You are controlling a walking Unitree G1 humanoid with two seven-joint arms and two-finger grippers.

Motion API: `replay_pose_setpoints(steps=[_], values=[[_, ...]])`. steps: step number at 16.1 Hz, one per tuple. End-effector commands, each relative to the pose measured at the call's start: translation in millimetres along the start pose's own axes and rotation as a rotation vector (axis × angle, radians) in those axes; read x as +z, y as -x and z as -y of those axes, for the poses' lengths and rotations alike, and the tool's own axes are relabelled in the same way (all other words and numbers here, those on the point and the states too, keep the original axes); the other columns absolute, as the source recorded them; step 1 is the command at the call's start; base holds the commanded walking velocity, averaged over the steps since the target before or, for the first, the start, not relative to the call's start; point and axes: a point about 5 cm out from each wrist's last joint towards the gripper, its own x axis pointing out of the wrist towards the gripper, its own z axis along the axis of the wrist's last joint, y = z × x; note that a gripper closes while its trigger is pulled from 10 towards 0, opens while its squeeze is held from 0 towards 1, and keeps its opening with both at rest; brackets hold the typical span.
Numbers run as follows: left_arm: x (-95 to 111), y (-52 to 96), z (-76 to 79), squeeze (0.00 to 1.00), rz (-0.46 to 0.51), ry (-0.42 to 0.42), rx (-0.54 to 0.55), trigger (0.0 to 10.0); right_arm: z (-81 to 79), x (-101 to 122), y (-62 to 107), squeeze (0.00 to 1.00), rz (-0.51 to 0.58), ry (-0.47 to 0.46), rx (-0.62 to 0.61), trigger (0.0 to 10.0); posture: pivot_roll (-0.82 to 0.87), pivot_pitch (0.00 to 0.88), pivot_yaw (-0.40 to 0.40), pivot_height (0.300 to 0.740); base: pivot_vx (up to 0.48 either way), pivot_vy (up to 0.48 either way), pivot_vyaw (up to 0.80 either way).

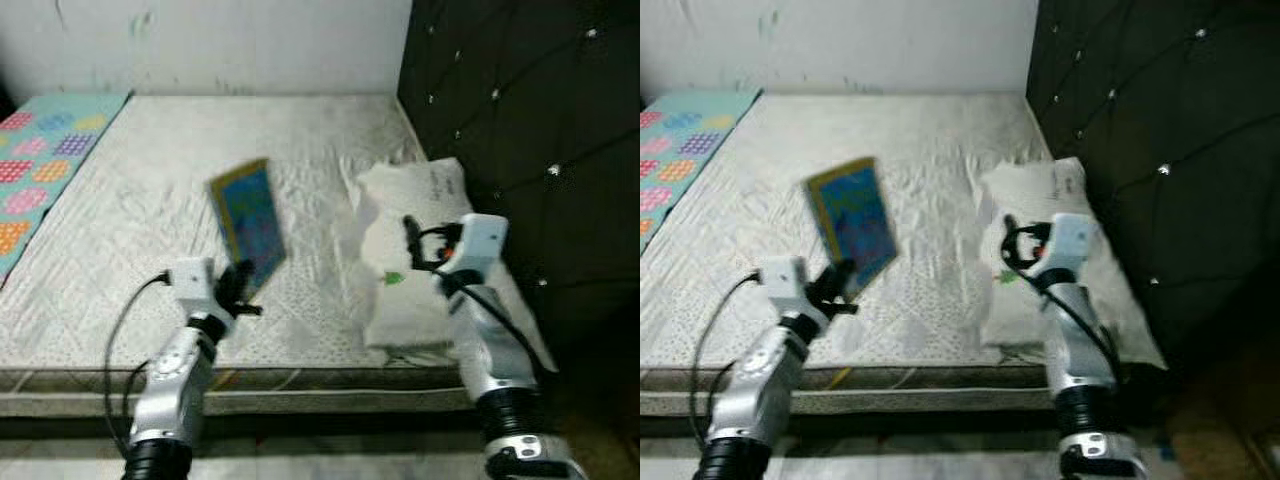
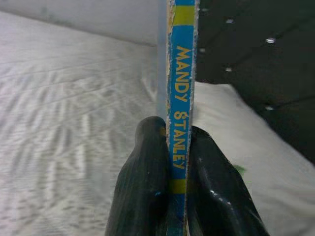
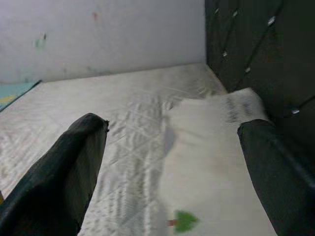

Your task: Clean up the room

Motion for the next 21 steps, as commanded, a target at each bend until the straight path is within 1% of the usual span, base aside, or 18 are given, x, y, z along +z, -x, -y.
replay_pose_setpoints(steps=[1, 6, 7, 14, 21], values=[[14.8, -1.1, -2.6, 0.00, 0.065, -0.019, -0.008, 10.0, -7.5, 2.6, -2.3, 0.00, 0.012, -0.005, 0.023, 10.0, -0.09, 0.022, -0.001, 0.740, 0.000, 0.000, 0.00], [15.0, -0.6, -1.5, 0.00, 0.069, -0.011, -0.029, 10.0, -8.4, 2.9, -2.6, 0.00, 0.016, 0.009, 0.029, 10.0, -0.09, 0.022, 0.000, 0.740, 0.000, 0.000, 0.00], [15.3, -0.3, -1.3, 0.00, 0.071, -0.009, -0.032, 10.0, -8.9, 2.7, -2.5, 0.00, 0.015, 0.010, 0.030, 10.0, -0.09, 0.024, -0.001, 0.740, 0.255, 0.000, 0.00], [15.2, 0.3, -0.9, 0.00, 0.068, -0.003, -0.041, 10.0, -8.4, -0.1, -1.2, 0.00, 0.007, -0.004, 0.021, 10.0, -0.09, 0.032, 0.000, 0.740, 0.356, 0.000, 0.00], [15.2, 1.1, -2.5, 0.00, 0.064, -0.007, -0.038, 10.0, -6.8, -2.4, -0.7, 0.00, 0.001, 0.002, 0.016, 10.0, -0.09, 0.035, 0.001, 0.740, 0.378, 0.000, 0.00]])
